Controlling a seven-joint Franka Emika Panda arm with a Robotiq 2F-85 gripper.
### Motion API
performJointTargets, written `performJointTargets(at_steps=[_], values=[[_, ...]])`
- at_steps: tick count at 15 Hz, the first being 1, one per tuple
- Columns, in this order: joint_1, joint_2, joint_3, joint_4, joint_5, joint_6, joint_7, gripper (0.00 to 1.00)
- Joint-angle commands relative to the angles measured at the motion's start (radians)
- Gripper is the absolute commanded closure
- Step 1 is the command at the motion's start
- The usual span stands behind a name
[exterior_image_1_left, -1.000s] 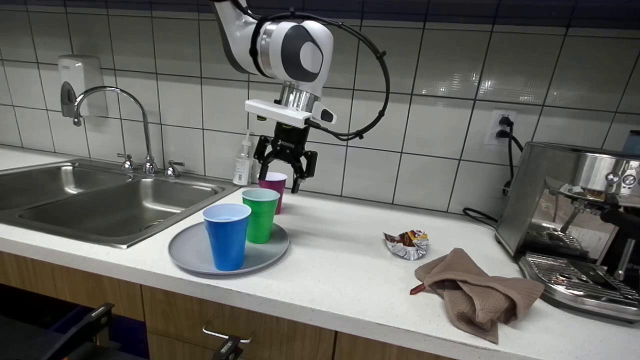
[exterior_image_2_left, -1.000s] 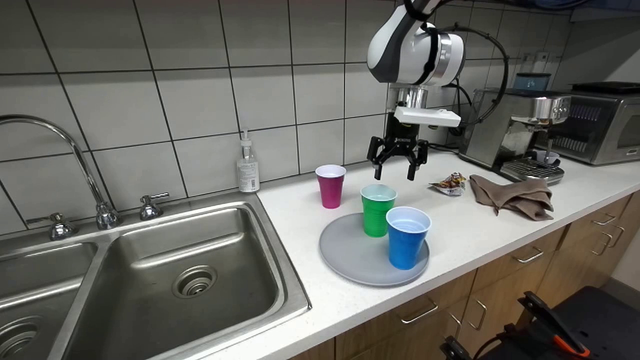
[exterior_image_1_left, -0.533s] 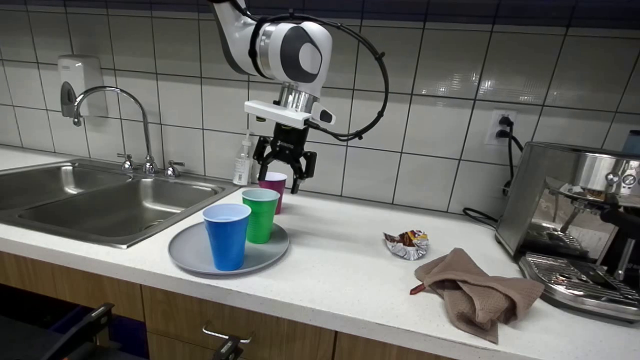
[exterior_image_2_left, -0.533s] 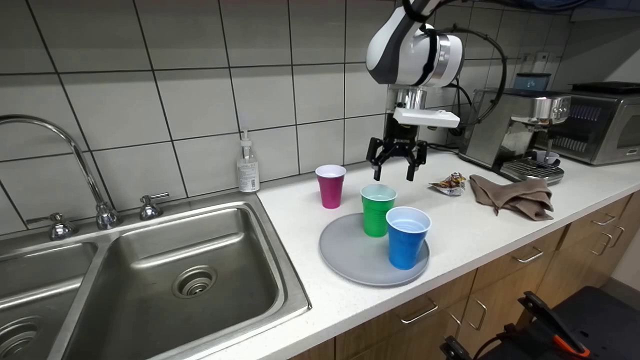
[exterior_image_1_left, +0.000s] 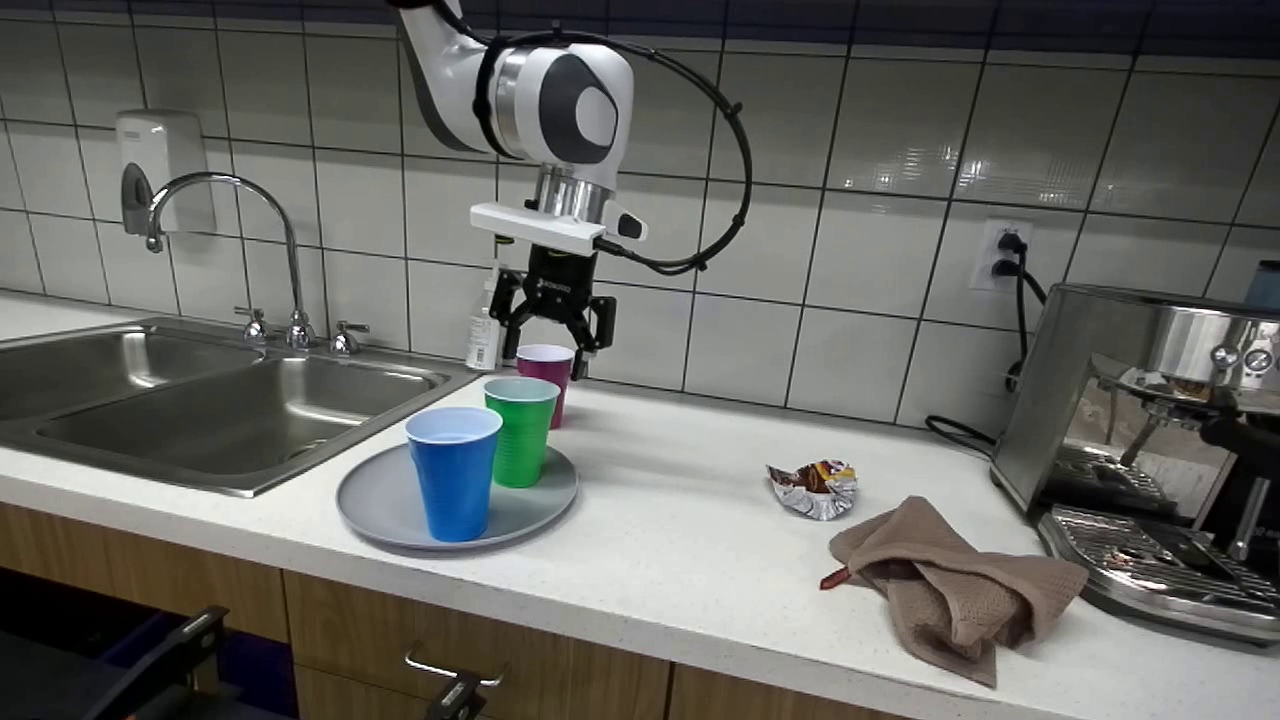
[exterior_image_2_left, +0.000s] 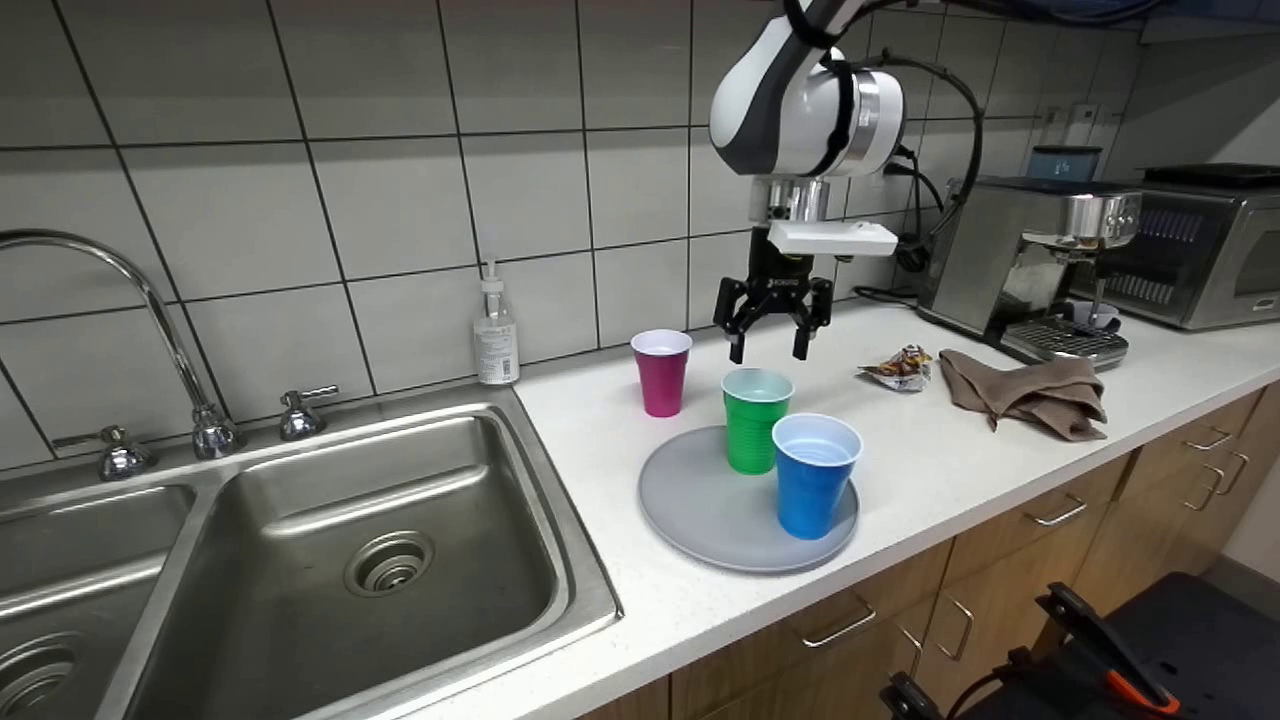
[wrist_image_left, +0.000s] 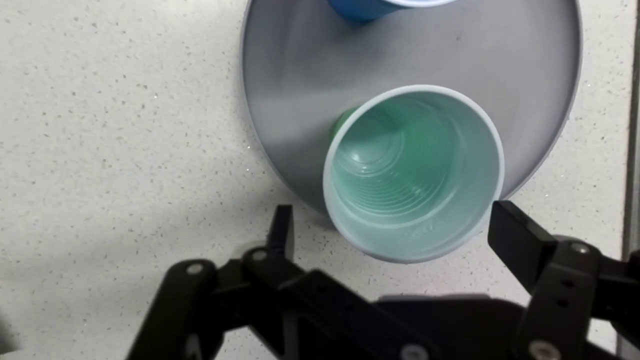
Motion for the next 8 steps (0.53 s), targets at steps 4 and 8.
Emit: performJointTargets(at_steps=[4, 8], values=[[0.018, 0.020, 0.021, 0.040, -0.073, 0.034, -0.008, 0.00], [0.030, 0.047, 0.031, 0.084, -0.095, 0.032, -0.012, 0.00]])
